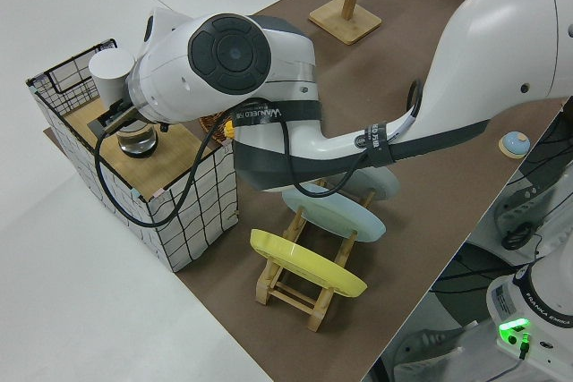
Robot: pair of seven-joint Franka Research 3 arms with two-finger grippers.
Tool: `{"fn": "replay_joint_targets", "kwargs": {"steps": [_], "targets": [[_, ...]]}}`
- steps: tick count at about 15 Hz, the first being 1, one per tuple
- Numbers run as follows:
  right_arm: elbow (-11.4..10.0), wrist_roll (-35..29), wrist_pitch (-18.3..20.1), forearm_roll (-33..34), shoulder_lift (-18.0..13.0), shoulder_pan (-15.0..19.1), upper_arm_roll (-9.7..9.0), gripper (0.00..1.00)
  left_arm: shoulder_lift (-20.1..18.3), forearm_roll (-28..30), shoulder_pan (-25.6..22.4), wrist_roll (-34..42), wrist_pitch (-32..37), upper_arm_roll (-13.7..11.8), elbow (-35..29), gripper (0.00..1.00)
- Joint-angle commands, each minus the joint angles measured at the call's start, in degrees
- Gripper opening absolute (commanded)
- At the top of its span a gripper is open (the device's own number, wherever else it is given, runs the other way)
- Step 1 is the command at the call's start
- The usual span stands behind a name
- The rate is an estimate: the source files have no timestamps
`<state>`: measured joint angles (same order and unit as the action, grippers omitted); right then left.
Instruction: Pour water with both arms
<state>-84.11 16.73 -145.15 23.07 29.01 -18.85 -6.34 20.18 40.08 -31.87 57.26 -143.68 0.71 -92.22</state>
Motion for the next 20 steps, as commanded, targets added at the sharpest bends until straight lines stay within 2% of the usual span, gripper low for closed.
{"fn": "replay_joint_targets", "kwargs": {"steps": [1,3,5,6,10,20], "targets": [[1.14,-2.76,-0.66,0.49,0.96,-0.22,0.27,0.226,0.21,1.49,-0.03,1.54,-1.34,-0.01,-0.42,0.89],[1.15,-2.84,-0.66,0.49,0.96,-0.31,0.27,0.169,0.65,1.4,-0.04,1.54,-1.34,-0.01,-0.33,0.89],[1.15,-2.93,-0.66,0.49,0.96,-0.22,0.27,0.163,0.74,1.4,-0.12,1.54,-1.34,-0.01,-0.33,0.86],[1.06,-3.37,-0.66,-0.12,0.96,-0.22,0.27,0.161,0.74,1.31,-0.12,1.54,-1.34,-0.01,-0.33,0.81],[1.06,-3.46,-0.66,-0.83,0.96,-0.22,0.27,0.148,0.74,1.4,0.14,1.45,-1.34,-0.01,-0.24,0.44],[1.06,-3.64,-0.66,-0.74,1.57,-0.13,0.27,0.06,0.65,1.4,0.23,0.75,-1.34,-0.01,-0.07,0.05]]}}
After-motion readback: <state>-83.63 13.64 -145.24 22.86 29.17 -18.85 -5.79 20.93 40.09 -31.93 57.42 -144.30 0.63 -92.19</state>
